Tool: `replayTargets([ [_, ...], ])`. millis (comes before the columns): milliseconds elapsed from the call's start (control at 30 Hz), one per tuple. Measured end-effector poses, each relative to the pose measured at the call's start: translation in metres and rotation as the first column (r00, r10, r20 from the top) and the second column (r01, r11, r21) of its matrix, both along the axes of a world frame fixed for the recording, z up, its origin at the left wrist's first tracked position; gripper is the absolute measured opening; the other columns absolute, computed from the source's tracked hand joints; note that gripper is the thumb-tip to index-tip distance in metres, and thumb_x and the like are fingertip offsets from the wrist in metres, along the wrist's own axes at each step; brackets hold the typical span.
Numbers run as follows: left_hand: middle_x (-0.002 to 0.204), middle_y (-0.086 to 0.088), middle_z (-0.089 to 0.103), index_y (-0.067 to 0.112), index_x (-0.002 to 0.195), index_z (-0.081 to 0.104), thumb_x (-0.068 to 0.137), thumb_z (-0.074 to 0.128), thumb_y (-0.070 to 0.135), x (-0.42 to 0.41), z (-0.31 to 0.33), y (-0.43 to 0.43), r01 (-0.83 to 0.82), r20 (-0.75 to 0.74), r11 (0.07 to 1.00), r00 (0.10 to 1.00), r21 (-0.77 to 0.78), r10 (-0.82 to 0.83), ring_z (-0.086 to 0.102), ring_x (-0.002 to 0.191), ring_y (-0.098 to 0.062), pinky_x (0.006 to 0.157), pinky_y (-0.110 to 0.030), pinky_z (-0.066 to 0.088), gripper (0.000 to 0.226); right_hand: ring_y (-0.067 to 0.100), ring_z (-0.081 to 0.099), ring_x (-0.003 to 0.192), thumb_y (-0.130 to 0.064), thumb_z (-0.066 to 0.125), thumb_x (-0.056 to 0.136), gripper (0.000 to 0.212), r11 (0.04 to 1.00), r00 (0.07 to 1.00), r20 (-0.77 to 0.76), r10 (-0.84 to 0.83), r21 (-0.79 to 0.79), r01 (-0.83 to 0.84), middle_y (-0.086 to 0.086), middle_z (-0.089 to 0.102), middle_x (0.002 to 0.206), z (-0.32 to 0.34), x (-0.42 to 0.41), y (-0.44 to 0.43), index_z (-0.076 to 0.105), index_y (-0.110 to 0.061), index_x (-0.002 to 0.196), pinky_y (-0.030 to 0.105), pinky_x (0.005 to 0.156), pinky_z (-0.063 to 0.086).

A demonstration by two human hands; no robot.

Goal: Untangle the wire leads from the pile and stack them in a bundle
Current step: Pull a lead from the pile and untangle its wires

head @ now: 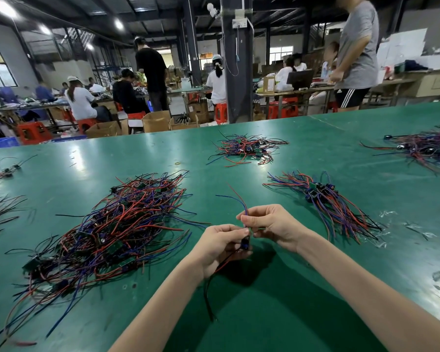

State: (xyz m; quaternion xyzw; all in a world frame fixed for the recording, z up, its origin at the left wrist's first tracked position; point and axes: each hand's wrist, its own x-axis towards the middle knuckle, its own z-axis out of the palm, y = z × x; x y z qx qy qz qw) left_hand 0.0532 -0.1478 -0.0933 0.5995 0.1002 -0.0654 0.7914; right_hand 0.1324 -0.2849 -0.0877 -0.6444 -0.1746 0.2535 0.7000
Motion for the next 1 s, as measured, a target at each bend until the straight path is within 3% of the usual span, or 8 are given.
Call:
replayTargets([
  [100, 0.061, -0.008, 0.058, 0.000, 0.080, 0.062, 0.084, 0.065, 0.002, 0.000, 0.000, 0.002, 0.026, -0.017, 1.000, 1.000, 0.014, -0.026, 0.061, 0.052, -0.016, 0.055, -0.027, 0.056, 0.005, 0.014, 0.052, 0.060, -0.017, 0.076, 0.060, 0.018, 0.999, 0.999, 0.002, 0.039, 0.015, -0.039, 0.007, 0.061, 0.069, -0.001, 0.000, 0.000, 0.073, -0.009, 0.077, 0.019, 0.056, 0.049],
  [267, 0.069, -0.012, 0.045, -0.001, 0.079, 0.058, 0.085, 0.064, 0.002, -0.001, -0.004, 0.003, 0.042, -0.027, 0.999, 0.999, 0.028, -0.042, 0.058, 0.051, -0.017, 0.053, -0.025, 0.054, 0.008, 0.011, 0.061, 0.053, 0.000, 0.068, 0.076, 0.006, 0.997, 0.998, -0.010, 0.061, 0.046, -0.060, 0.006, 0.066, 0.064, -0.006, 0.001, 0.001, 0.069, -0.001, 0.082, 0.022, 0.058, 0.056],
  [367, 0.068, -0.011, 0.042, 0.000, 0.080, 0.053, 0.086, 0.062, 0.002, -0.001, -0.003, 0.002, 0.027, -0.041, 0.996, 0.999, 0.083, -0.023, 0.058, 0.049, -0.015, 0.047, -0.023, 0.051, 0.011, 0.012, 0.057, 0.050, -0.006, 0.073, 0.069, 0.010, 0.999, 0.999, 0.015, 0.035, 0.035, -0.036, 0.006, 0.065, 0.062, -0.008, -0.001, 0.003, 0.070, -0.003, 0.077, 0.022, 0.056, 0.053],
  [500, 0.062, -0.009, 0.039, 0.005, 0.069, 0.052, 0.086, 0.062, 0.002, 0.001, 0.000, 0.000, -0.017, -0.030, 0.987, 0.999, 0.162, 0.022, 0.057, 0.046, -0.013, 0.041, -0.019, 0.046, 0.020, 0.008, 0.043, 0.043, 0.000, 0.075, 0.073, 0.008, 0.994, 0.990, 0.089, -0.109, 0.012, 0.109, 0.003, 0.061, 0.054, -0.011, 0.000, 0.010, 0.069, -0.004, 0.071, 0.017, 0.045, 0.038],
  [733, 0.055, -0.006, 0.048, 0.006, 0.067, 0.053, 0.083, 0.066, 0.004, -0.003, 0.000, -0.008, -0.005, 0.009, 0.989, 1.000, 0.148, 0.004, 0.059, 0.048, -0.014, 0.042, -0.020, 0.047, 0.020, 0.007, 0.040, 0.036, -0.001, 0.080, 0.069, 0.018, 0.930, 0.914, 0.176, -0.366, 0.035, 0.365, -0.001, 0.057, 0.048, -0.016, 0.013, 0.006, 0.064, -0.006, 0.062, 0.017, 0.040, 0.037],
  [833, 0.067, -0.007, 0.056, 0.009, 0.063, 0.061, 0.083, 0.068, 0.004, -0.005, 0.001, -0.010, -0.051, 0.079, 0.990, 0.996, 0.130, 0.041, 0.058, 0.052, -0.011, 0.046, -0.023, 0.049, 0.022, 0.008, 0.040, 0.038, -0.003, 0.080, 0.070, 0.018, 0.930, 0.920, 0.138, -0.366, 0.043, 0.364, 0.000, 0.057, 0.049, -0.015, 0.015, 0.005, 0.064, -0.007, 0.064, 0.018, 0.041, 0.038],
  [1000, 0.111, -0.007, 0.062, -0.001, 0.065, 0.061, 0.082, 0.065, -0.003, -0.008, 0.003, -0.011, -0.100, 0.273, 0.984, 0.960, 0.148, 0.057, 0.060, 0.066, -0.007, 0.054, -0.028, 0.053, 0.017, 0.009, 0.039, 0.044, 0.000, 0.073, 0.074, 0.007, 0.973, 0.970, -0.096, -0.224, 0.028, 0.228, 0.002, 0.058, 0.050, -0.013, 0.013, 0.004, 0.067, -0.001, 0.074, 0.019, 0.044, 0.035],
])
